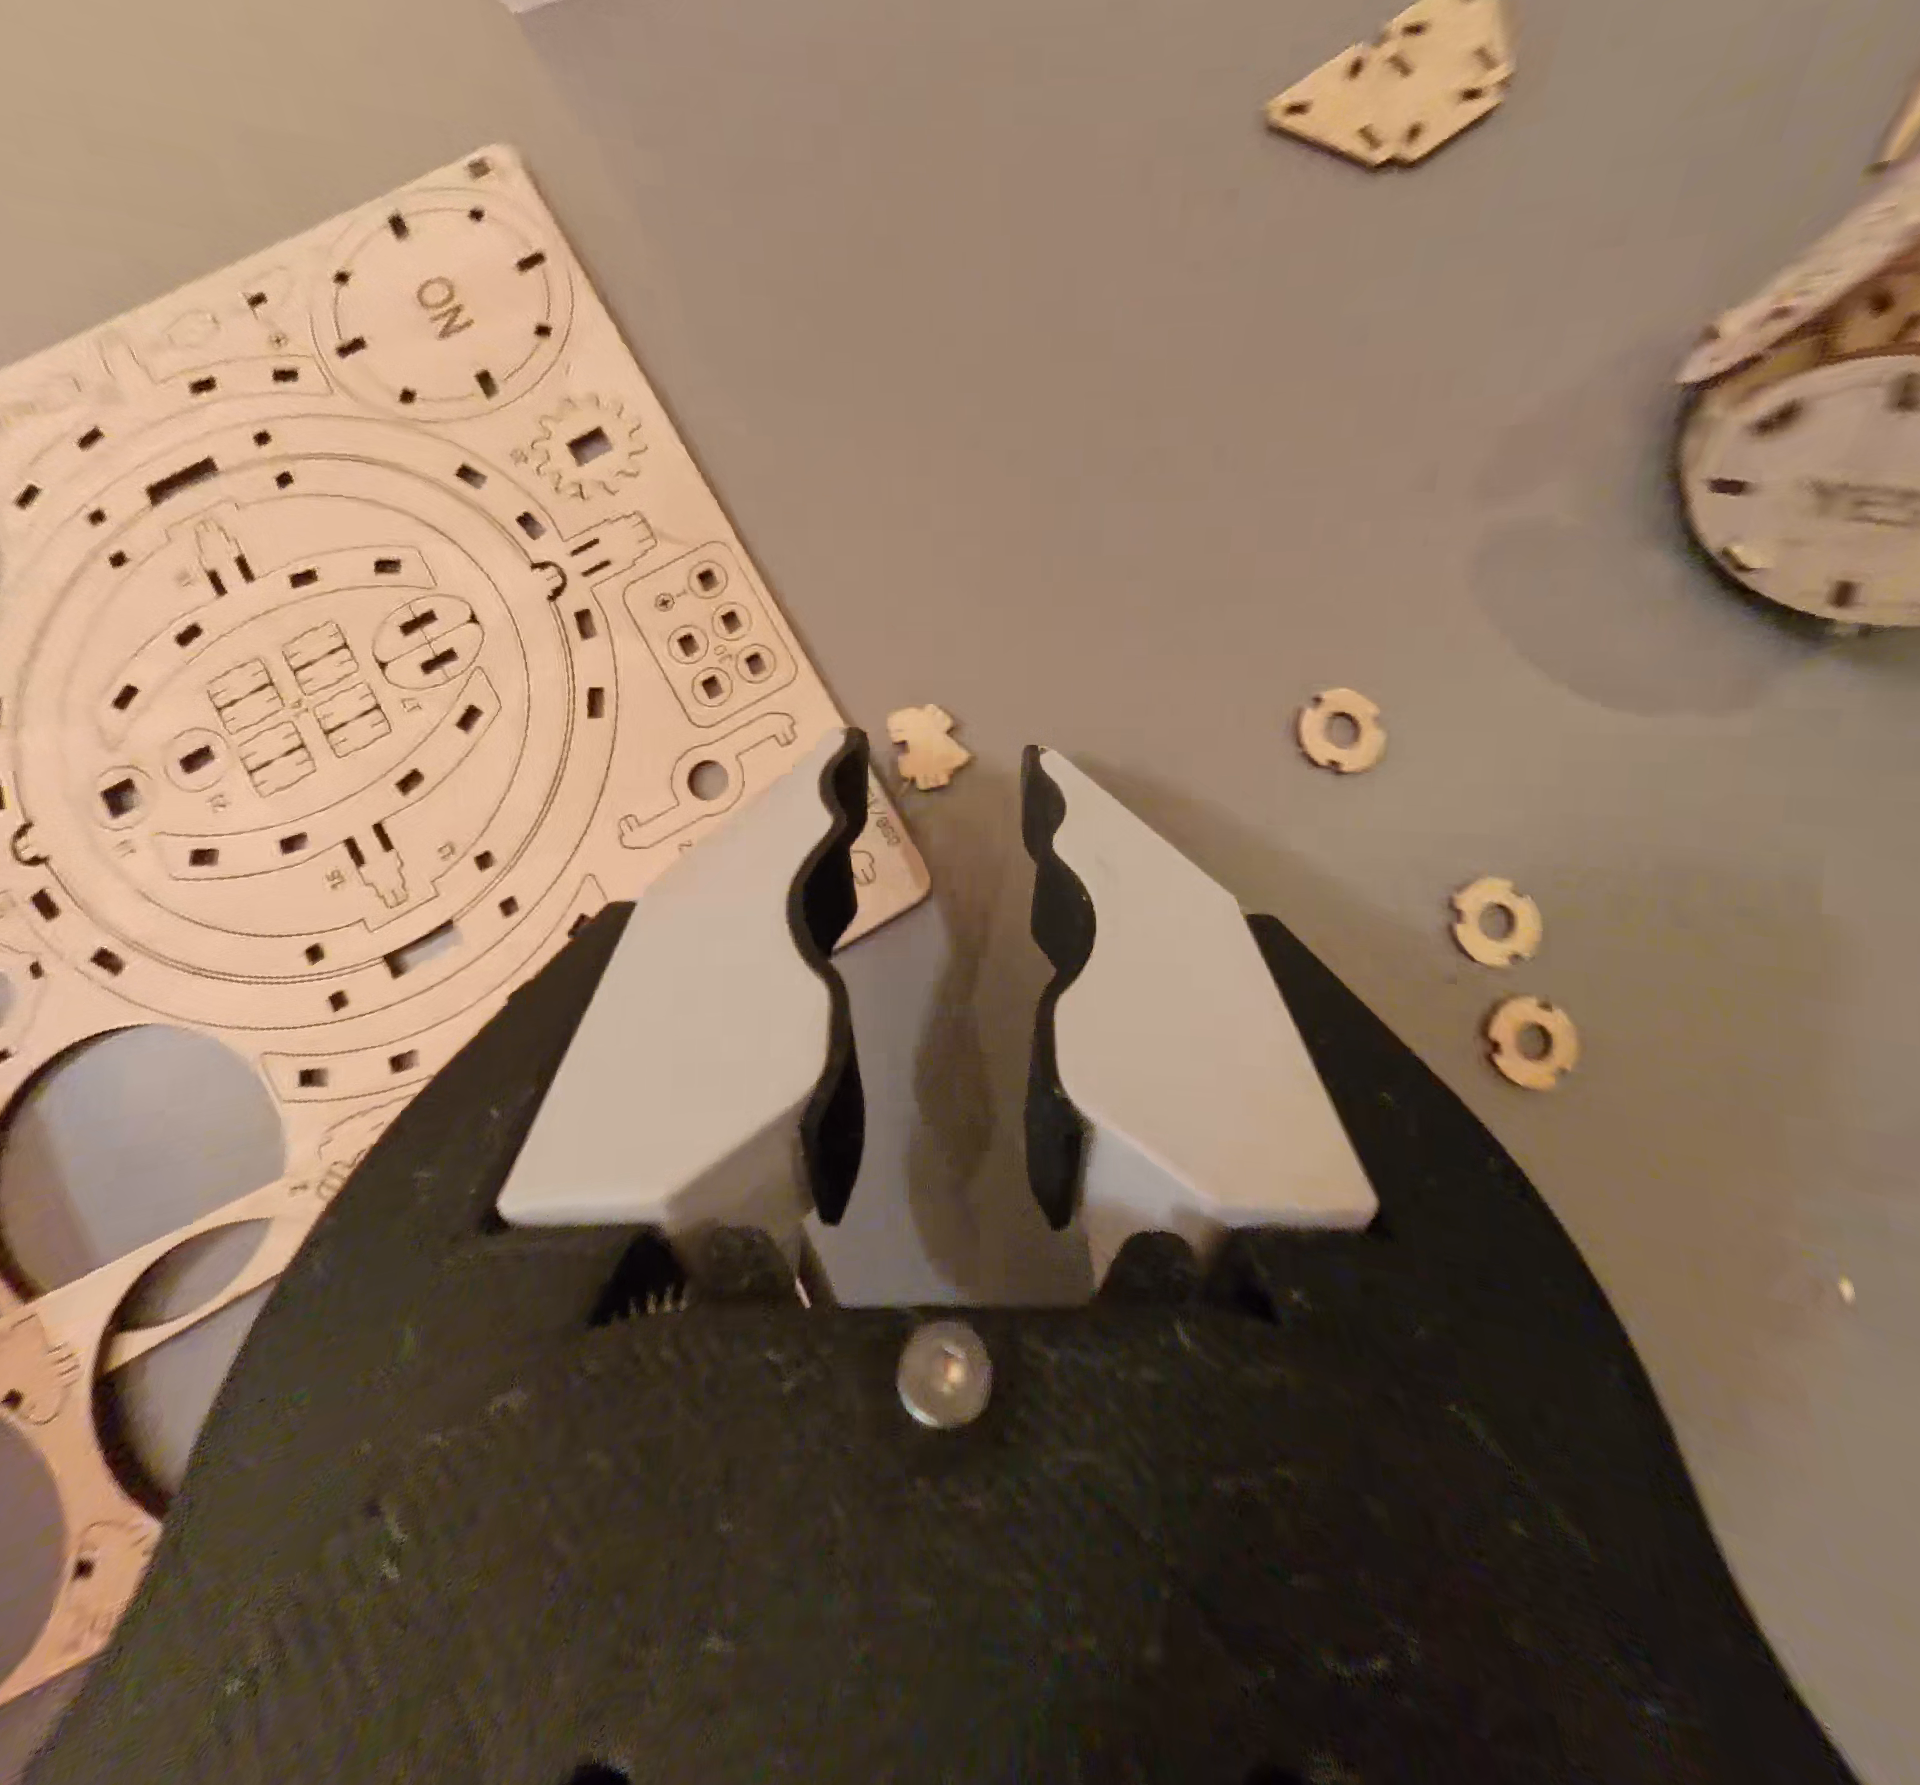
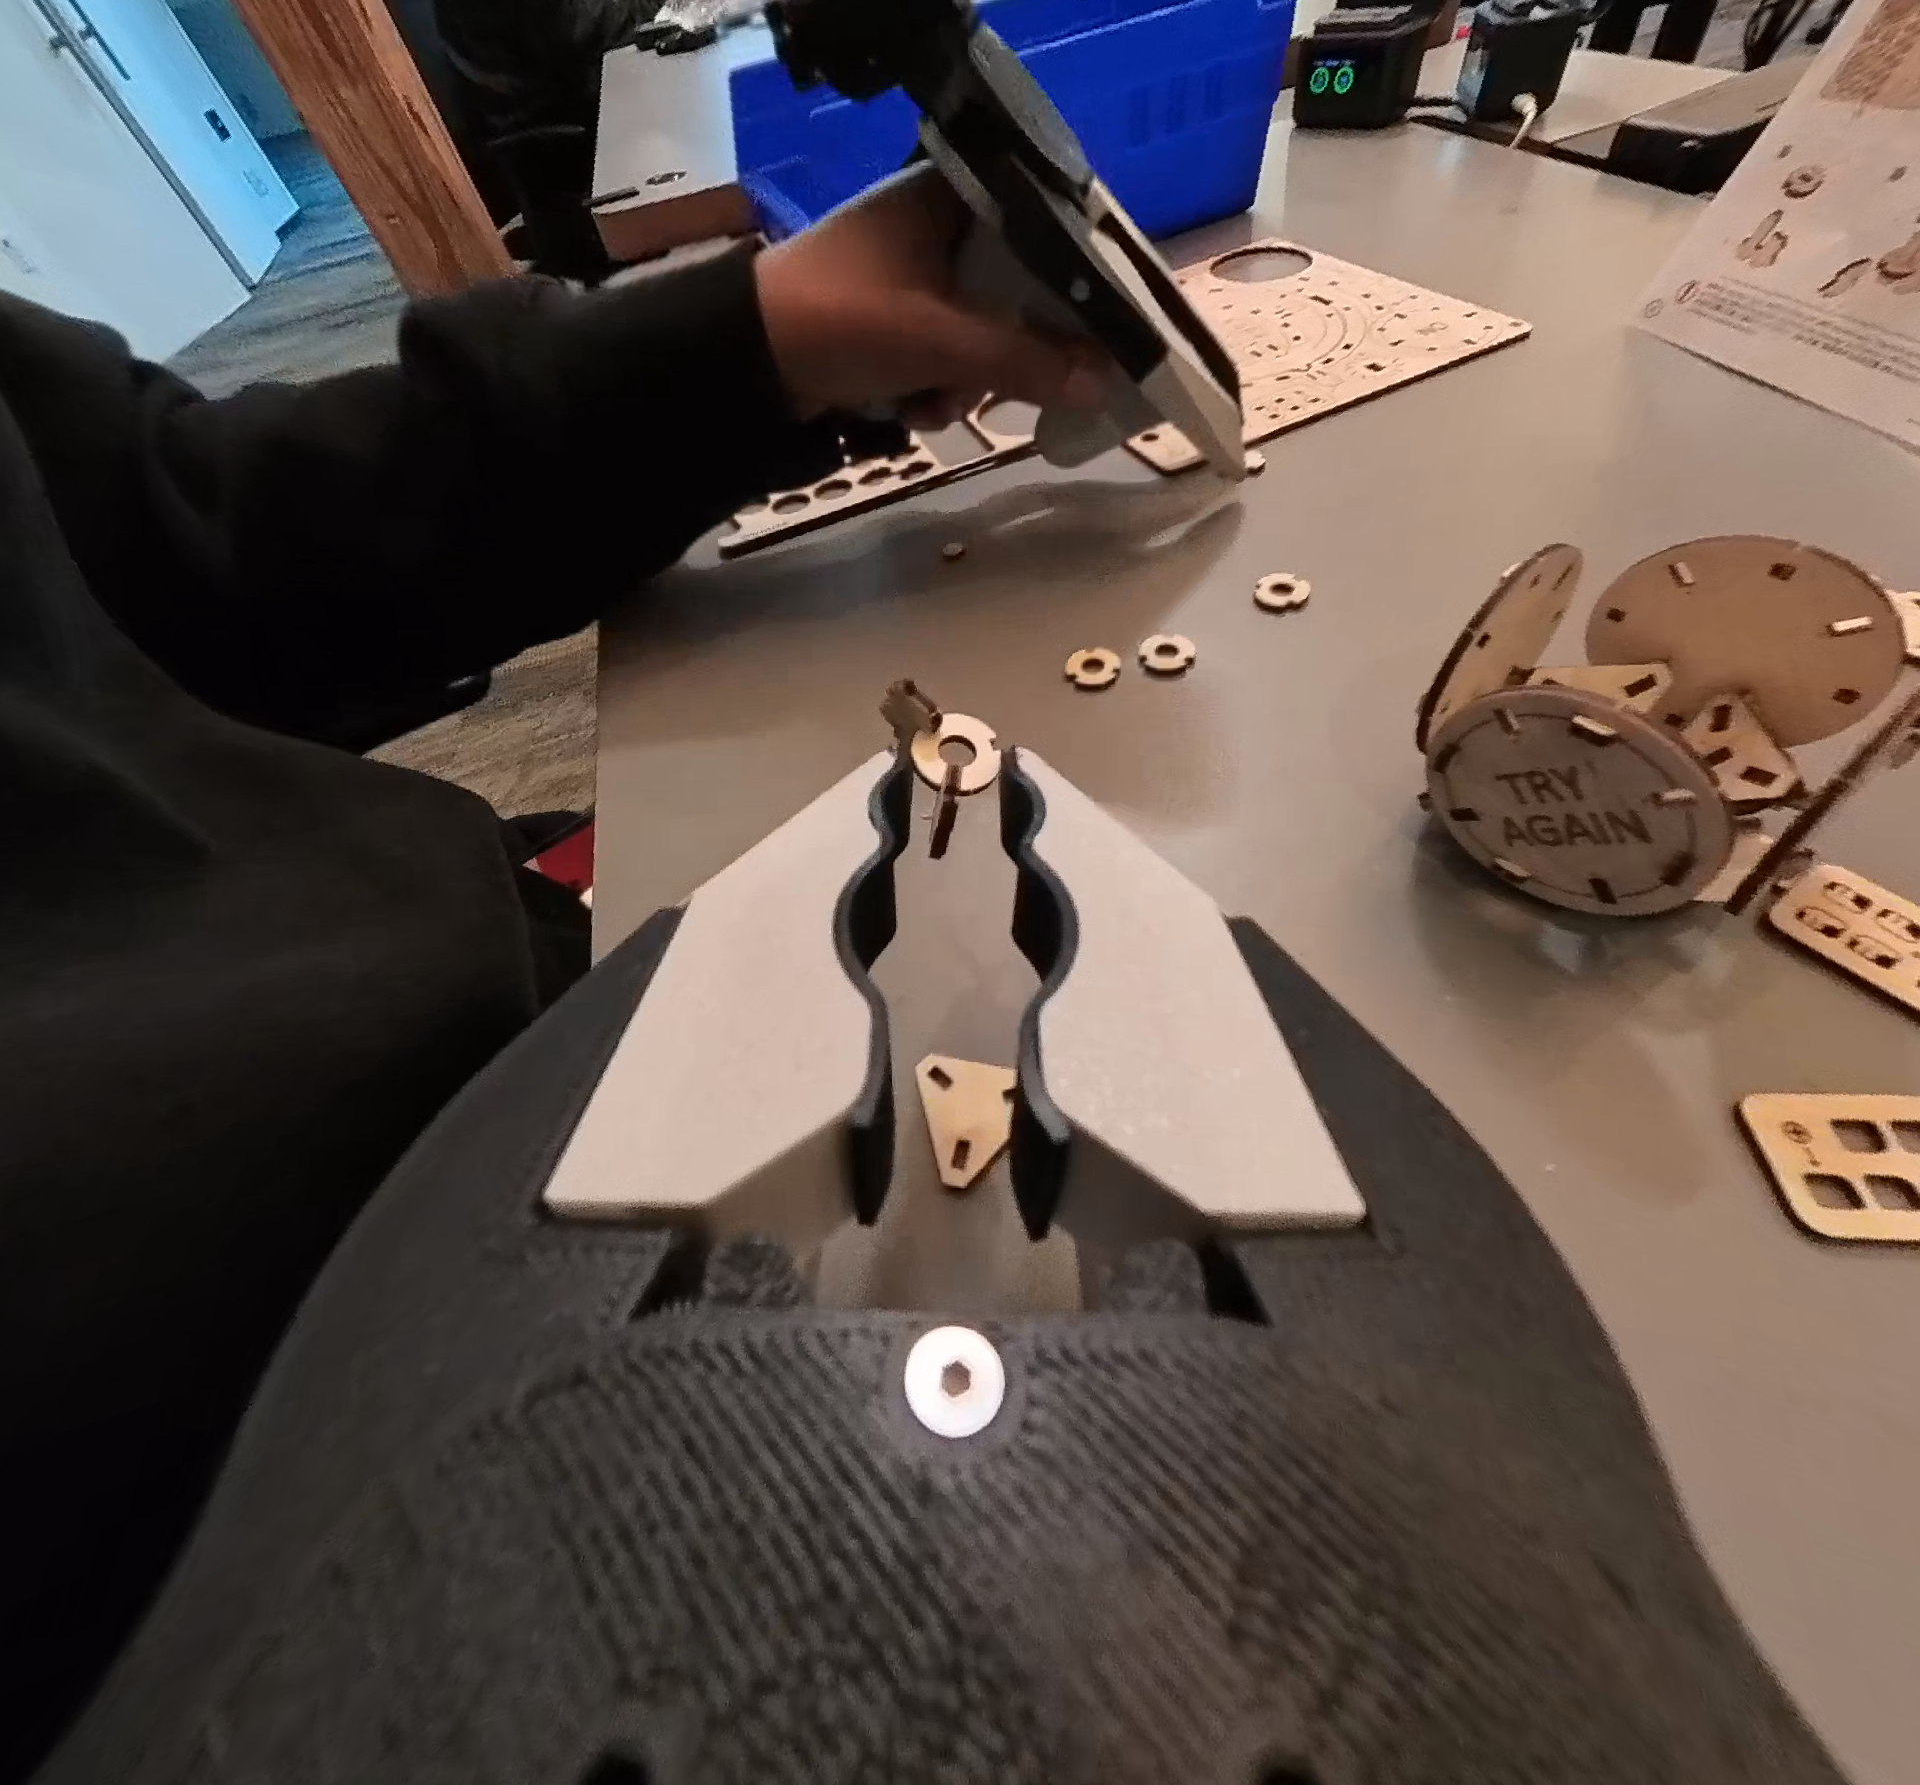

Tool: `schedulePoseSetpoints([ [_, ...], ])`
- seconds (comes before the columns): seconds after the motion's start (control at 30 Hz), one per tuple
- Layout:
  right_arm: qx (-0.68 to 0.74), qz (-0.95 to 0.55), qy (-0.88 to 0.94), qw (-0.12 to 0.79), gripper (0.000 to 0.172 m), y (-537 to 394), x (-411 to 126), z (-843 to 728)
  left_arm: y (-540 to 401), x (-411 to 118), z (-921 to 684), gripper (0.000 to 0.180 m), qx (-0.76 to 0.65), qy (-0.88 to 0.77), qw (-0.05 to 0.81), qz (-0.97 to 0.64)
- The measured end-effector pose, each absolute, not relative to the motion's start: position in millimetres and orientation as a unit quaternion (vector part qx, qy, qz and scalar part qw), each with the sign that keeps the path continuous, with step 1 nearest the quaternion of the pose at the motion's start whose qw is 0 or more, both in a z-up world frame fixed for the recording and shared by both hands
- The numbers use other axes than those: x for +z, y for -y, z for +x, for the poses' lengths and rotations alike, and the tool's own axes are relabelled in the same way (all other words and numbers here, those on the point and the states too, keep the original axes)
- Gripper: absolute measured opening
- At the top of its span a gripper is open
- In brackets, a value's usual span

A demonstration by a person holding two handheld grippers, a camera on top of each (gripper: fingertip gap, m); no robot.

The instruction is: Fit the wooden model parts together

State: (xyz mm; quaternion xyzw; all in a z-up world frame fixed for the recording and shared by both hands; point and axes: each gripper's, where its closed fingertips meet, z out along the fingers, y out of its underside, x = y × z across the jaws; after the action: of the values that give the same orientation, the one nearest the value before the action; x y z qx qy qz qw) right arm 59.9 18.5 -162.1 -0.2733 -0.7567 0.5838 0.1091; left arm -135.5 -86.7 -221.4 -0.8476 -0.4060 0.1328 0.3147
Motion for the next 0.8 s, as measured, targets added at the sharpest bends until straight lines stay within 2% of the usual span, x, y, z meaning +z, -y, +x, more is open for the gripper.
schedulePoseSetpoints([
  [0.13,0.593,-0.28,0.745,0.118,0.015,-22.4,-158.0,57.7,82.4,-228.8,-133.1,0.022,0.088,0.422,0.321,-0.843],
  [0.17,0.596,-0.282,0.743,0.117,0.015,-23.1,-157.2,57.2,82.6,-229.1,-130.8,0.013,0.086,0.417,0.32,-0.846],
  [0.2,0.598,-0.284,0.741,0.116,0.015,-23.9,-156.6,56.8,82.5,-229.5,-127.7,0.012,0.083,0.411,0.318,-0.85],
  [0.37,0.613,-0.291,0.727,0.101,0.015,-27.1,-152.4,56.0,74.7,-226.6,-98.7,0.012,0.043,0.377,0.318,-0.869],
  [0.57,0.626,-0.303,0.713,0.089,0.015,-31.6,-149.1,53.3,43.7,-201.2,-34.0,0.012,-0.053,0.311,0.4,-0.86],
  [0.8,0.606,-0.297,0.732,0.096,0.015,-26.6,-155.5,54.2,18.5,-216.2,40.9,0.012,-0.126,0.222,0.376,-0.891],
])
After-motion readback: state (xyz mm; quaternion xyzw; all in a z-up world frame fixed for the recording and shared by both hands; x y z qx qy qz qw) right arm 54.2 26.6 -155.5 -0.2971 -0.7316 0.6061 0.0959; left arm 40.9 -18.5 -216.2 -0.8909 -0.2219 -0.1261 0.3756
